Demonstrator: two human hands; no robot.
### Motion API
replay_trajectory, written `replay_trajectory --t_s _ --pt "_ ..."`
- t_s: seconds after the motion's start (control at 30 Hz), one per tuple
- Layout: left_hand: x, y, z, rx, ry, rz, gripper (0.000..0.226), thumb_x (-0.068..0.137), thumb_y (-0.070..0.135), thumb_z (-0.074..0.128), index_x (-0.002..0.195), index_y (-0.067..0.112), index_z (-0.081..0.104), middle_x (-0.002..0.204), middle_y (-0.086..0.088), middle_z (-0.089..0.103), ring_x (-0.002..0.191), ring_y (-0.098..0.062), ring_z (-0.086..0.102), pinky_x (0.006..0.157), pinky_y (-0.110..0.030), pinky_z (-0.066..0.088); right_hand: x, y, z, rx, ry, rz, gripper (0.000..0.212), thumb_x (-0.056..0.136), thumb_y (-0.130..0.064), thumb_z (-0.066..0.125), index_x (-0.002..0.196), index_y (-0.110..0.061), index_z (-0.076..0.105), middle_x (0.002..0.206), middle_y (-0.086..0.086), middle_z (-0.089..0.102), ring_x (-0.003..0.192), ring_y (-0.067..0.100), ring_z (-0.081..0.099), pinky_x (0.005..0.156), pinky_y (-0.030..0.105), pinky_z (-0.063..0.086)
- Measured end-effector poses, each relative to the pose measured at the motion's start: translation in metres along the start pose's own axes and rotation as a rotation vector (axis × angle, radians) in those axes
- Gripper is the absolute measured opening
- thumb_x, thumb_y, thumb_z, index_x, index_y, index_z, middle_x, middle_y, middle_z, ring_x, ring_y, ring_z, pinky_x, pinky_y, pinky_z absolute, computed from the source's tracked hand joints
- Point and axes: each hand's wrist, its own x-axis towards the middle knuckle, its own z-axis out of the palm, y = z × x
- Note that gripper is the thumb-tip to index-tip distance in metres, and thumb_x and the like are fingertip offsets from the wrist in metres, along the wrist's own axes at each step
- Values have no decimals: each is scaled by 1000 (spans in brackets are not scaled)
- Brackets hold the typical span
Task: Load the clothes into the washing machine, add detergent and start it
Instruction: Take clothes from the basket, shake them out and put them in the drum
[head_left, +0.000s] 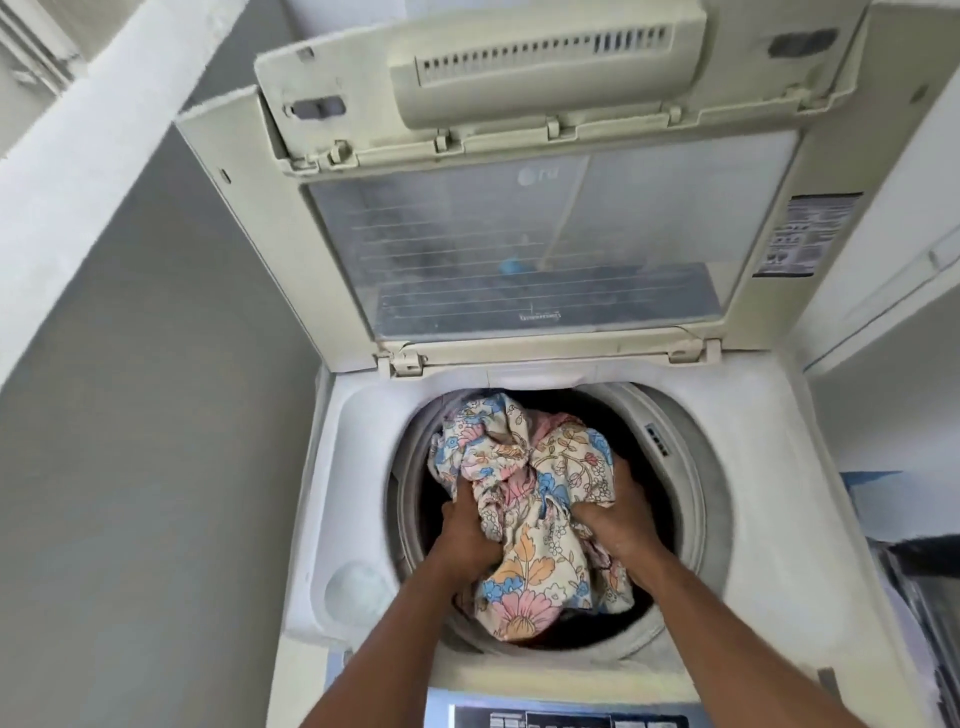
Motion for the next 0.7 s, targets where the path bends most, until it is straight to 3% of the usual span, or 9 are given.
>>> replay_trajectory --t_s 0.1,0.17,0.27,0.33,0.37,0.43,0.5,0.57,0.7 --pt "15 -6 5 36 -64 -90 126 86 -9 66 161 38 -22 171 -23 3 122 -47 60 44 -15 47 19 12 6 -20 -20 29 97 80 -14 80 158 -30 25 141 1 53 123 24 53 104 42 46" --pt "25 -10 10 28 -60 -110 125 86 -11 65 161 39 -22 171 -21 4 127 -51 57 43 -15 45 32 21 8 -31 -20 43 92 78 -17 80 154 -31 31 136 -1 57 119 22 56 105 44 48" --pt "34 -11 13 -8 -29 -137 128 84 -12 64 159 44 -23 170 -20 11 119 -45 62 43 -17 47 46 29 13 -57 -59 76 86 80 -19 78 151 -30 31 134 2 60 115 22 58 101 41 48" --pt "38 -9 14 -21 -25 -158 131 84 -10 66 157 48 -26 172 -18 9 126 -44 59 57 -26 60 51 31 15 -75 -83 96 85 86 -15 75 153 -28 26 136 4 58 115 24 57 100 39 46" --pt "38 -9 15 -23 -36 -167 133 83 -8 69 156 48 -27 172 -18 10 135 -45 53 77 -34 65 54 32 17 -82 -79 101 86 87 -16 74 155 -27 23 139 6 57 118 27 57 103 43 47" --pt "38 -9 17 -52 -72 -199 132 83 -5 72 158 41 -26 170 -18 19 144 -40 45 103 -40 55 57 33 19 -97 -65 125 92 87 -17 74 159 -28 17 147 8 53 128 32 55 109 49 46" --pt "38 -9 18 -86 -92 -229 133 79 -3 74 161 38 -21 168 -17 25 144 -37 44 110 -43 50 61 36 21 -118 -65 137 96 85 -16 74 159 -31 15 149 9 51 130 34 54 109 52 46" --pt "38 -8 17 -100 -89 -252 135 73 -2 76 162 39 -16 171 -15 17 153 -38 31 118 -46 41 63 39 21 -137 -69 148 100 80 -16 74 158 -36 15 143 8 55 122 33 59 101 51 53" --pt "35 -3 15 -106 -101 -266 137 68 -2 79 163 42 -10 174 -14 7 158 -41 19 120 -54 37 66 41 20 -172 -74 145 92 78 -10 75 152 -33 25 118 4 62 102 25 65 74 36 58"
